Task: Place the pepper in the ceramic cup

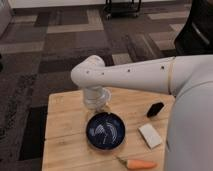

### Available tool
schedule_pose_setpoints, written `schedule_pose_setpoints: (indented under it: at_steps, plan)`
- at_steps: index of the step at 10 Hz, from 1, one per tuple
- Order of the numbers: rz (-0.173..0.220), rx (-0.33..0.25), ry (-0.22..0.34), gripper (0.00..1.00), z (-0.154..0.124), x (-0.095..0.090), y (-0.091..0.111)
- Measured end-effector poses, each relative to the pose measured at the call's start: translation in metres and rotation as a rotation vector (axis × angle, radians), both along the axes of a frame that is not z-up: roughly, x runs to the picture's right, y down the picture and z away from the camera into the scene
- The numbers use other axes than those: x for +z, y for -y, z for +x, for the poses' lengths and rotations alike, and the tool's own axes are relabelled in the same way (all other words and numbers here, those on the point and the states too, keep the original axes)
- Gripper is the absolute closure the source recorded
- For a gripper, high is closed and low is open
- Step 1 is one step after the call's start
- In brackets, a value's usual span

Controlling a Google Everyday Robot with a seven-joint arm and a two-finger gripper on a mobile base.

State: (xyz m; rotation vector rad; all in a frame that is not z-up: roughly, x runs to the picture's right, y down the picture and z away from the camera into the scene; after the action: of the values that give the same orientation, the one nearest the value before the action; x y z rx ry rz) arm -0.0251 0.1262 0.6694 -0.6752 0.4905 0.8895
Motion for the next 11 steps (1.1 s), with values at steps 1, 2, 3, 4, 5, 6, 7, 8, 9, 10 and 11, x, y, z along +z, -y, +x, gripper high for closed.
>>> schedule_pose_setpoints:
  at_steps: [1, 2, 3, 4, 5, 6, 7, 8, 9, 10, 11]
  plan:
    - [0.012, -0.113, 0.071, 0.35, 0.002, -0.004, 0.000]
    - [0.027, -0.198, 0.124, 0.35, 0.004, -0.007, 0.000]
    - [0.046, -0.287, 0.195, 0.35, 0.004, -0.009, 0.000]
    - [0.061, -0.371, 0.272, 0.35, 0.002, -0.011, -0.002]
    - [0.070, -0.430, 0.334, 0.35, 0.000, -0.013, -0.004]
    - [0.063, -0.472, 0.380, 0.35, -0.001, -0.016, -0.008]
    - [0.047, -0.506, 0.419, 0.35, 0.000, -0.018, -0.013]
    - [0.026, -0.542, 0.459, 0.35, 0.003, -0.019, -0.020]
    - [0.011, -0.561, 0.488, 0.35, 0.001, -0.019, -0.024]
    - [0.011, -0.569, 0.502, 0.35, 0.000, -0.018, -0.024]
    - [0.010, -0.568, 0.503, 0.35, 0.001, -0.018, -0.025]
